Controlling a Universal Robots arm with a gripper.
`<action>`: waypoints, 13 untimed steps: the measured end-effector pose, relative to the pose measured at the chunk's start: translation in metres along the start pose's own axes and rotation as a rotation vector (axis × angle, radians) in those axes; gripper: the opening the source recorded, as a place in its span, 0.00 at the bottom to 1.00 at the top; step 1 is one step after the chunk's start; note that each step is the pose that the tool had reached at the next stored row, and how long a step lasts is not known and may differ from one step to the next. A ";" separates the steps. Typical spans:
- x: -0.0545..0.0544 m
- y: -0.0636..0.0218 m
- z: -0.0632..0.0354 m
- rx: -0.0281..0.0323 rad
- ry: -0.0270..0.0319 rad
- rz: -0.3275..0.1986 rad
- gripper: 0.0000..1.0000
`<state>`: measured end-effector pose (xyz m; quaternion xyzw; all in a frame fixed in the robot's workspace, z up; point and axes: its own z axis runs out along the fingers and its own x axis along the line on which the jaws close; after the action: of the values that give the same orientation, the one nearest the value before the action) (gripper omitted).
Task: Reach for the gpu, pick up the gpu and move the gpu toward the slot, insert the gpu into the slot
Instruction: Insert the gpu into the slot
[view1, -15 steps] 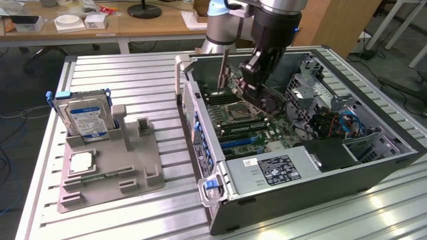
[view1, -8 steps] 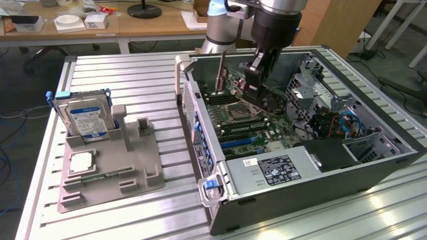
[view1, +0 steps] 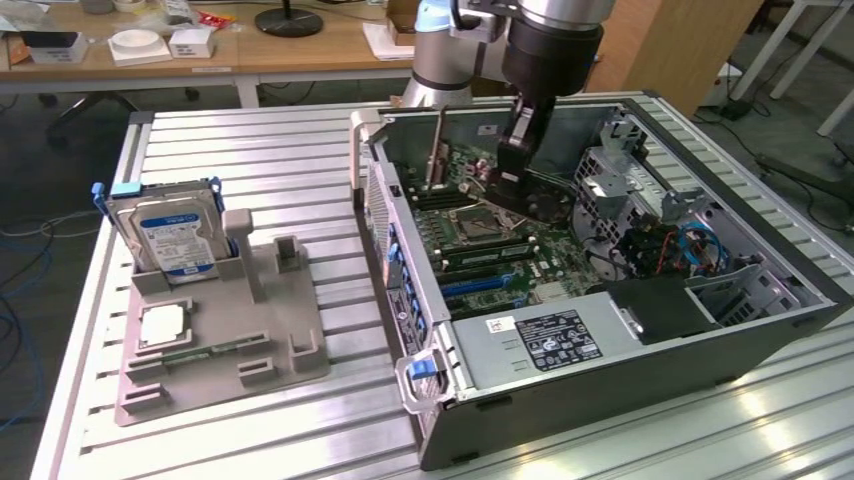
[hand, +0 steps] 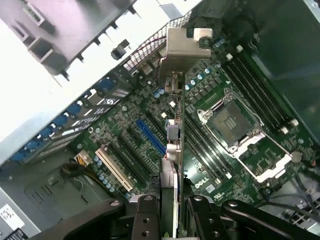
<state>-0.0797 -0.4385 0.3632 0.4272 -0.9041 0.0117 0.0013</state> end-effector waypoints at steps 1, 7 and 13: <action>0.000 0.0000 0.0001 0.0002 -0.0004 -0.018 0.26; 0.000 0.0000 0.0004 0.0015 -0.0026 -0.126 0.26; 0.000 0.0000 0.0007 0.0029 -0.0048 -0.233 0.26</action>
<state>-0.0797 -0.4385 0.3625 0.5293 -0.8483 0.0118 -0.0001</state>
